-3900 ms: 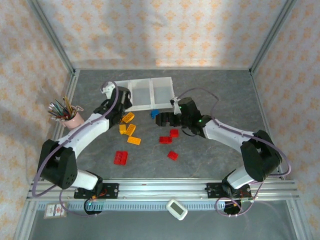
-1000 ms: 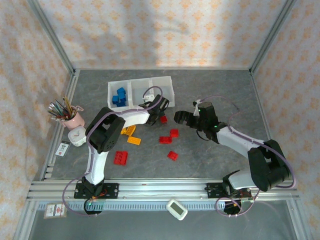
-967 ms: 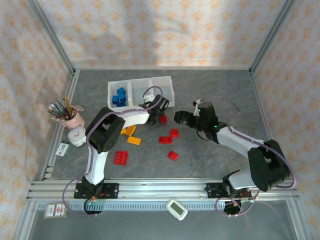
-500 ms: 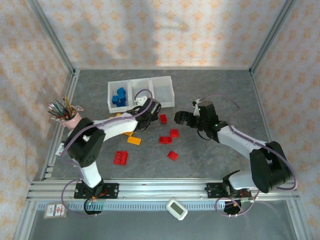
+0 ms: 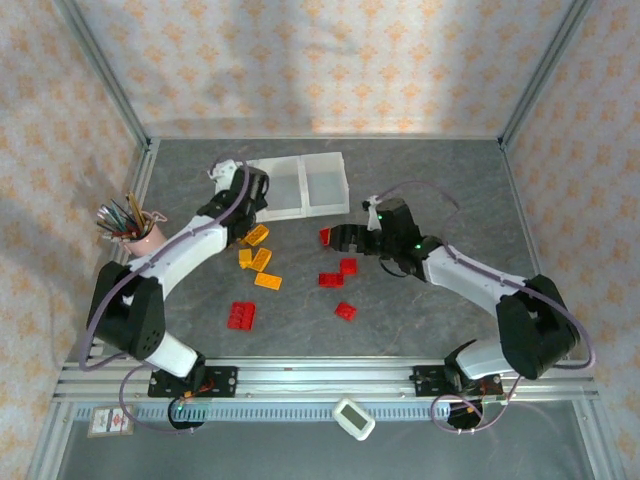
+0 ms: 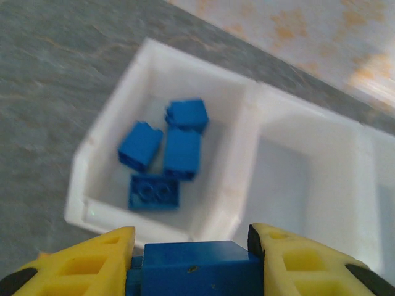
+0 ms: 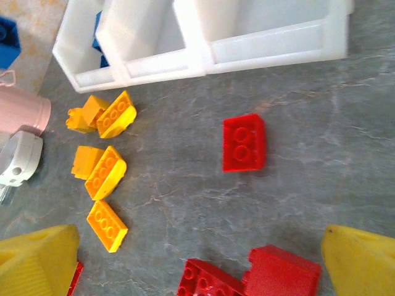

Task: Sort the legos into containers by color
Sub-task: Place the lego in the container, then pick up the lego from the center of the table.

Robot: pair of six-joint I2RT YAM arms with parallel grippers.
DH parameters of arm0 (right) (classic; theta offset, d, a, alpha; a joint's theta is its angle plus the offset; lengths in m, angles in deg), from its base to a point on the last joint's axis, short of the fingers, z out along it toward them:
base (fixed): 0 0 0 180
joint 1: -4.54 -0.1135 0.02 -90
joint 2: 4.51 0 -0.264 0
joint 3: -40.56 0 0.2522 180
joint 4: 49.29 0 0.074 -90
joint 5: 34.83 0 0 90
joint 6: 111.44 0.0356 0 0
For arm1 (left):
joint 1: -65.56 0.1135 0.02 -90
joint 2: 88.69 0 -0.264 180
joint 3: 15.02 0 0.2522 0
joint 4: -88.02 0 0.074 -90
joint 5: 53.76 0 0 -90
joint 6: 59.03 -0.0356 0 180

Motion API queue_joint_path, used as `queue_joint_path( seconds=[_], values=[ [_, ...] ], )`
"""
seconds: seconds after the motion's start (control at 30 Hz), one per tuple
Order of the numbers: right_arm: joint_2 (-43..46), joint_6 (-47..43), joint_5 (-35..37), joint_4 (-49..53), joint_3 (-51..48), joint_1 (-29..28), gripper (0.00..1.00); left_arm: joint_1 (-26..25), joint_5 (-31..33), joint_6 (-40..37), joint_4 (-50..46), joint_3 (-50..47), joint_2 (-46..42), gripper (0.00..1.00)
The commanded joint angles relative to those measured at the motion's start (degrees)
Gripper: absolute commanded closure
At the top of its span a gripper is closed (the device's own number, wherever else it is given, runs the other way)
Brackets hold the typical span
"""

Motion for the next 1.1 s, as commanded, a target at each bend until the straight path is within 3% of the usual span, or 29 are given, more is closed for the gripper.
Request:
queue_joint_path(
  seconds=[0.0, 0.17, 0.37, 0.57, 0.7, 0.87, 1.07],
  values=[
    [-1.9, 0.7, 0.8, -2.1, 2.2, -0.7, 0.0, 3.2, 0.1, -3.0, -0.6, 4.7, 4.4, 0.65],
    [-4.0, 1.1, 0.5, -3.5, 3.2, -0.8, 0.0, 6.6, -0.3, -3.4, 2.0, 10.6, 12.0, 0.64],
    [-4.5, 0.2, -0.1, -2.4, 4.5, -0.8, 0.0, 8.8, -0.7, -3.8, 0.7, 16.5, 18.0, 0.42],
    [-3.7, -0.4, -0.1, -3.3, 3.7, -0.8, 0.0, 8.8, -6.9, -5.8, 0.6, 15.4, 15.3, 0.28],
    [-4.6, -0.6, -1.4, -3.5, 3.6, -0.8, 0.0, 8.4, -11.3, -3.0, -0.3, 12.2, 10.5, 0.28],
    [-4.4, -0.9, -3.3, -4.3, 1.8, -0.8, 0.0, 4.6, -11.5, -2.1, -2.2, 5.8, 2.8, 0.25],
    [-3.0, -1.3, -3.9, -4.4, -1.3, -1.4, 0.0, -4.9, -8.2, 0.7, -7.3, -1.9, -5.7, 0.22]
  ],
)
